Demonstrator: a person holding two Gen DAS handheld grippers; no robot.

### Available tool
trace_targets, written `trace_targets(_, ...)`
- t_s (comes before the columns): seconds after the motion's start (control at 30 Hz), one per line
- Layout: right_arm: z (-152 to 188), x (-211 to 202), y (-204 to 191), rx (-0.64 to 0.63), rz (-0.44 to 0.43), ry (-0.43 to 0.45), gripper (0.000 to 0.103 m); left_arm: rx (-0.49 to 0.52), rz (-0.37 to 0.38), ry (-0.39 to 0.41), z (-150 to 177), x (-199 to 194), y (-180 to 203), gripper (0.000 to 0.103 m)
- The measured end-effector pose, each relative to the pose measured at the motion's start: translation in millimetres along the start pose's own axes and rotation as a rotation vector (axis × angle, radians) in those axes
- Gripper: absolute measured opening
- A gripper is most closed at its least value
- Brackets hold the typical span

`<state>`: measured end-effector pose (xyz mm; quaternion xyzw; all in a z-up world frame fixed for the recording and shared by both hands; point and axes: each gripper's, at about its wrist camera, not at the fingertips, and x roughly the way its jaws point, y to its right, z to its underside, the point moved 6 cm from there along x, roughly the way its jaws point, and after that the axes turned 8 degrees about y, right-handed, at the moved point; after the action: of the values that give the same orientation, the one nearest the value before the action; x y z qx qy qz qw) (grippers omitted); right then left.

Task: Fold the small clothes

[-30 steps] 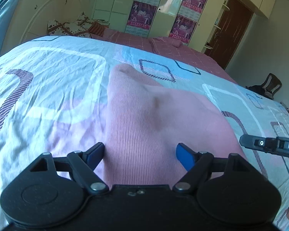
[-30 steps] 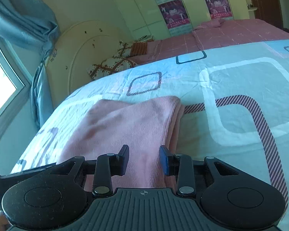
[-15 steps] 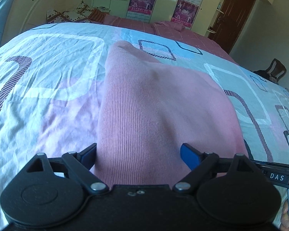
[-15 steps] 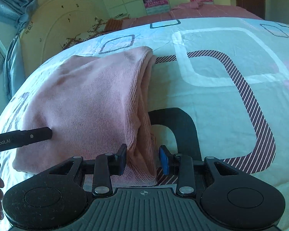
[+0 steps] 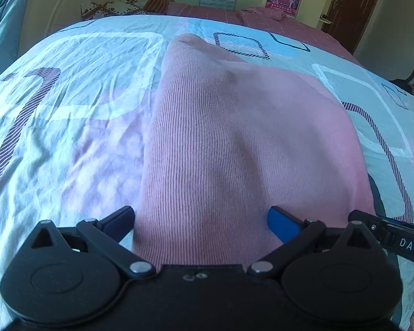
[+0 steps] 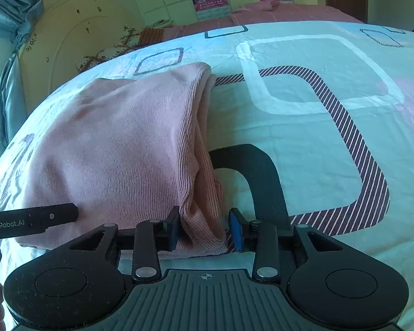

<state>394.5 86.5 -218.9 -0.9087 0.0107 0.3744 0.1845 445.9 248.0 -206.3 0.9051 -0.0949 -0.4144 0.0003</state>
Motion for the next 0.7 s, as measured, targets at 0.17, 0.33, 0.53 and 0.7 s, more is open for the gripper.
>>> trace_targets(0.17, 0, 3, -7, -0.041, 0.032, 0.001, 0.042, -0.008, -0.019, 0.01, 0, 1, 3, 0.103)
trace_targets(0.33, 2, 5, -10, -0.084, 0.059, -0.003, 0.054, -0.032, -0.041, 0.008, -1, 0, 3, 0.103)
trace_targets(0.53, -3, -20, -2, -0.025, 0.031, 0.051, 0.058, 0.013, -0.099, 0.059, 0, -19, 8, 0.1)
trace_targets(0.7, 1, -56, -8, -0.072, -0.027, 0.072, 0.06, 0.025, -0.126, 0.099, 8, -57, 16, 0.1)
